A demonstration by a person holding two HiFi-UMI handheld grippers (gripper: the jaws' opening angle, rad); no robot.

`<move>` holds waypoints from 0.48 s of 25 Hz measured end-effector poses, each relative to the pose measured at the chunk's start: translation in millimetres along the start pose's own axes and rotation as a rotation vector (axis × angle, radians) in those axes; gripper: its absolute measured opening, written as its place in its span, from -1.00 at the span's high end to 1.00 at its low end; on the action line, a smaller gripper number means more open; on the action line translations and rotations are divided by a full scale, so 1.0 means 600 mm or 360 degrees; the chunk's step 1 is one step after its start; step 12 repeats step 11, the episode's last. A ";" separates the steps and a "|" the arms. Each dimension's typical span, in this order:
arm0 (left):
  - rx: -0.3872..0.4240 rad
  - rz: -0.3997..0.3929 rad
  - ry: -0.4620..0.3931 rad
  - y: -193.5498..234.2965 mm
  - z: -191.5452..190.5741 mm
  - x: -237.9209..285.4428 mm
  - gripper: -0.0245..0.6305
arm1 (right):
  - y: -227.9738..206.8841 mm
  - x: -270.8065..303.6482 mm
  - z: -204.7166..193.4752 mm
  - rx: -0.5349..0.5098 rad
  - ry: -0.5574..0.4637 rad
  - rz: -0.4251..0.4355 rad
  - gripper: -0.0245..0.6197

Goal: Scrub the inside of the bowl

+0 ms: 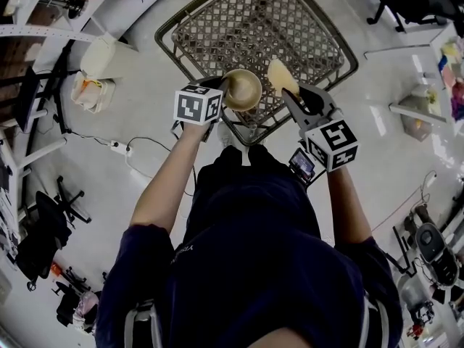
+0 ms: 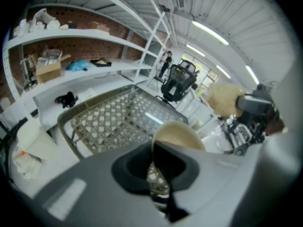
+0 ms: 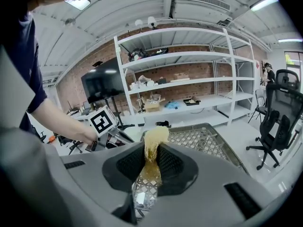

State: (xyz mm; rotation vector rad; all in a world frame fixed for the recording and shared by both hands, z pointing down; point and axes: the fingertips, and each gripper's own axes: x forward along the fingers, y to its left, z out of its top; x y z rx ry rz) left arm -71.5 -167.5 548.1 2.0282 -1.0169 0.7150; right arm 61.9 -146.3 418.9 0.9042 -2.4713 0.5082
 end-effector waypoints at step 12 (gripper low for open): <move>-0.0014 -0.0010 -0.0012 -0.014 -0.001 0.006 0.88 | 0.003 -0.002 -0.007 -0.0029 0.0015 0.0016 0.72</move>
